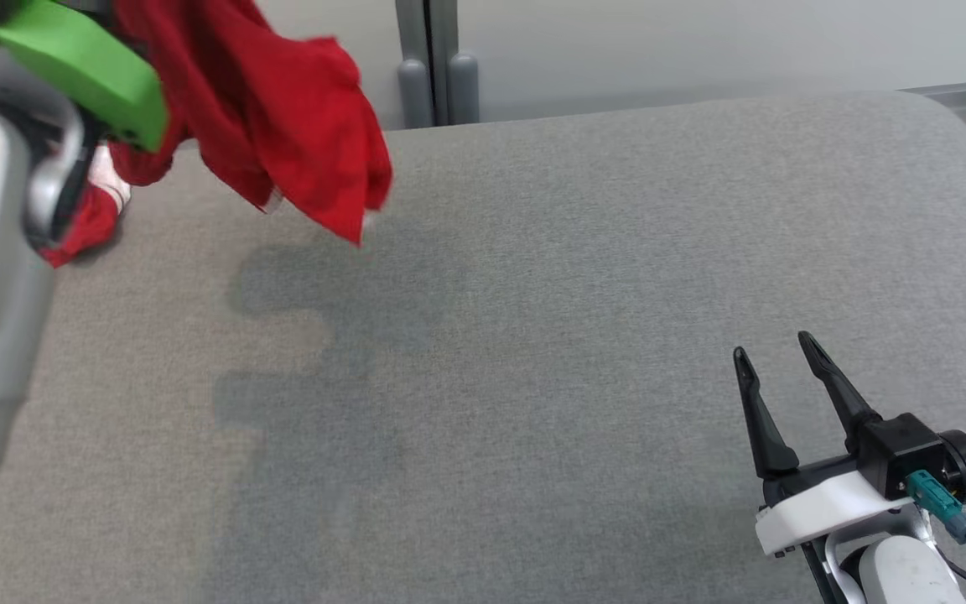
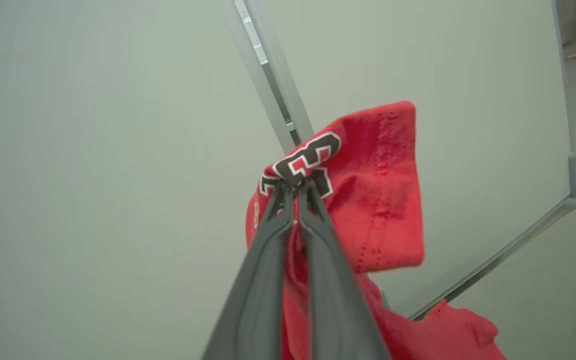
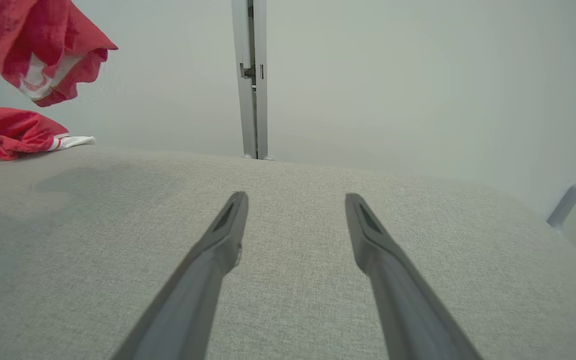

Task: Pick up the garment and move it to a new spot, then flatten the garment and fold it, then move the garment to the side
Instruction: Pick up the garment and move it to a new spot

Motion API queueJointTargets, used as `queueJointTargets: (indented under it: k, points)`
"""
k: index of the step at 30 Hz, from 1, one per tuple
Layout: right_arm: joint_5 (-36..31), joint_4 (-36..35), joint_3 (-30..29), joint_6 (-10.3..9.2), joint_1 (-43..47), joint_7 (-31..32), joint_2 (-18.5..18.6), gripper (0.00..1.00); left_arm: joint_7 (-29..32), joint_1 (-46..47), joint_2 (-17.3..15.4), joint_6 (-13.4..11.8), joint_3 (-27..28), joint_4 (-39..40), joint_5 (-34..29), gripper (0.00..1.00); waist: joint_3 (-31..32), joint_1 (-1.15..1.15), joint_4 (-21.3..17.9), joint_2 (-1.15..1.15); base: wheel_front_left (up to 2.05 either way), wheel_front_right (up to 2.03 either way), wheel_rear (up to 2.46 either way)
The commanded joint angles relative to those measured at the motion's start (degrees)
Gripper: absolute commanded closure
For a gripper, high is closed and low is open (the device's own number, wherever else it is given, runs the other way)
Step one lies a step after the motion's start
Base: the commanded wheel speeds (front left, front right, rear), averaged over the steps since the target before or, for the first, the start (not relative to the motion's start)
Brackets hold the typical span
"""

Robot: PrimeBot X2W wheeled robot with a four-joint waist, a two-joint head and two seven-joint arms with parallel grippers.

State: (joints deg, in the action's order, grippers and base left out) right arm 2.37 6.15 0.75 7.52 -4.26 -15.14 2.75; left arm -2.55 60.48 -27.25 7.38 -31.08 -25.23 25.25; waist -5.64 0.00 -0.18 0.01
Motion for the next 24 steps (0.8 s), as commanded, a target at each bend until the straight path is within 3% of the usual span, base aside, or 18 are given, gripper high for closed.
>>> queueJointTargets:
  k: [1,6,12,16,24]
  points:
    - [0.42,0.15,-0.46,-0.06,0.79,-0.02,0.25,0.00,0.21,-1.84,1.74,0.13,-0.88,1.26,1.17,1.00,2.53,0.00,-3.12,-0.01,0.00,0.00,0.00]
    - [0.63,0.16,-1.67,-0.06,0.46,-0.02,0.23,0.00,-0.21,-4.85,7.34,0.15,-5.10,4.84,3.97,1.00,1.81,0.00,-5.37,-0.01,0.00,0.00,0.00]
    - [0.97,0.01,-2.24,-0.06,-0.96,-0.02,0.22,0.00,-3.48,-8.75,12.60,0.13,-7.20,3.46,8.20,1.00,-0.18,0.00,-7.76,-0.01,0.00,0.00,0.00]
    - [1.36,-0.33,-2.45,-0.06,-1.48,-0.02,0.23,0.00,-6.22,-12.36,13.14,0.00,-7.19,-0.38,9.63,1.00,-1.87,0.00,-8.75,-0.01,0.00,0.00,0.00]
    - [1.58,-0.62,-2.72,-0.06,-3.03,-0.02,0.22,0.00,-11.76,-18.42,11.12,-0.19,-5.05,-13.54,11.15,1.00,-6.01,0.00,-9.39,-0.01,0.00,0.00,0.00]
